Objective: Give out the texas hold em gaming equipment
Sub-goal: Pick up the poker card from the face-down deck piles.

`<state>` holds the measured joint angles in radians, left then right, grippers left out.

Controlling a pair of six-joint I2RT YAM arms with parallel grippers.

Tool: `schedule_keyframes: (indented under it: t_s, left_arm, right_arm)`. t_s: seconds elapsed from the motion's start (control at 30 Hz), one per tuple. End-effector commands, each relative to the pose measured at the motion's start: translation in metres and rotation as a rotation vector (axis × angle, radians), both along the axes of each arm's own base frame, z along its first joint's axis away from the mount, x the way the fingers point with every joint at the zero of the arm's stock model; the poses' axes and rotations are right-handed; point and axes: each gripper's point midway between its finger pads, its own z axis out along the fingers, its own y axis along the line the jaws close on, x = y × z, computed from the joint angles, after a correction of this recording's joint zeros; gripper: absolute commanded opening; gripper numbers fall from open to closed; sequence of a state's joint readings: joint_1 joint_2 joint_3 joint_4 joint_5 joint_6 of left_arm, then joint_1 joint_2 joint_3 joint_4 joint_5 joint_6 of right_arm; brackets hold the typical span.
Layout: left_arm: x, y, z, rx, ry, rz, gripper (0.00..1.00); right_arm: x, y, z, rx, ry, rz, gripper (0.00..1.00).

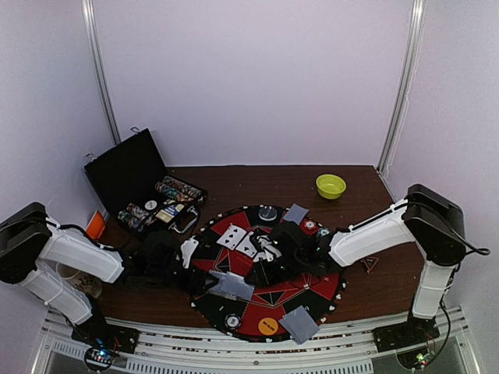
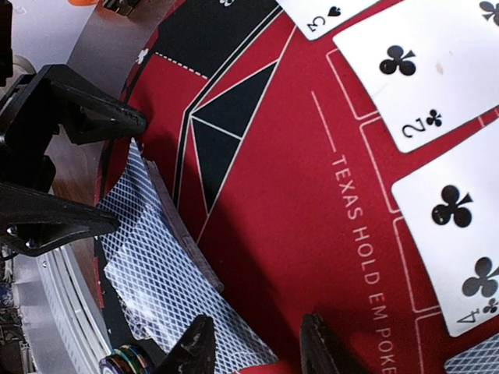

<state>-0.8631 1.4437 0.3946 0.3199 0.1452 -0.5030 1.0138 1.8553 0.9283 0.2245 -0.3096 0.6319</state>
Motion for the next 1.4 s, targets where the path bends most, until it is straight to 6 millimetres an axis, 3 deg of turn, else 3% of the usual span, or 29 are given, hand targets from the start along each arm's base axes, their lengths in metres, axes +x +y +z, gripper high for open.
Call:
schedule_keyframes:
  t_s: [0.0, 0.13, 0.4, 0.5, 0.77, 0.93, 1.1, 1.23, 1.3, 1.37]
  left_arm:
    - [-0.011, 0.014, -0.02, 0.086, 0.065, -0.002, 0.75]
    - [-0.01, 0.015, -0.019, 0.093, 0.059, -0.001, 0.75]
    - [-0.01, 0.015, -0.017, 0.092, 0.056, -0.003, 0.75]
    - [-0.01, 0.014, -0.015, 0.088, 0.054, -0.002, 0.75]
    - [-0.005, 0.01, -0.001, 0.076, 0.023, -0.009, 0.75]
    - [0.003, 0.005, 0.035, 0.032, -0.074, -0.024, 0.75]
    - [-0.002, -0.011, 0.107, -0.153, -0.257, -0.126, 0.75]
    - [-0.026, -0.024, 0.16, -0.323, -0.369, -0.286, 0.73]
    - [-0.043, -0.033, 0.169, -0.36, -0.36, -0.4, 0.72]
    - [-0.051, -0.039, 0.165, -0.341, -0.312, -0.472, 0.7]
  right_arm:
    - [-0.009, 0.002, -0.006, 0.039, 0.053, 0.036, 0.35]
    - [-0.015, 0.004, -0.007, 0.04, 0.059, 0.089, 0.33]
    - [-0.018, -0.001, -0.007, -0.012, 0.042, 0.132, 0.11]
    - [-0.017, 0.0, 0.005, -0.002, 0.022, 0.136, 0.0]
    - [-0.018, -0.002, 0.05, 0.003, -0.028, 0.186, 0.0]
    - [-0.012, -0.015, 0.086, 0.0, -0.091, 0.192, 0.0]
    - [-0.005, -0.03, 0.123, -0.034, -0.225, 0.223, 0.0]
    - [-0.023, -0.031, 0.149, -0.033, -0.325, 0.353, 0.0]
    - [-0.037, -0.027, 0.159, -0.058, -0.381, 0.434, 0.0]
    - [-0.048, -0.025, 0.162, -0.091, -0.406, 0.507, 0.0]
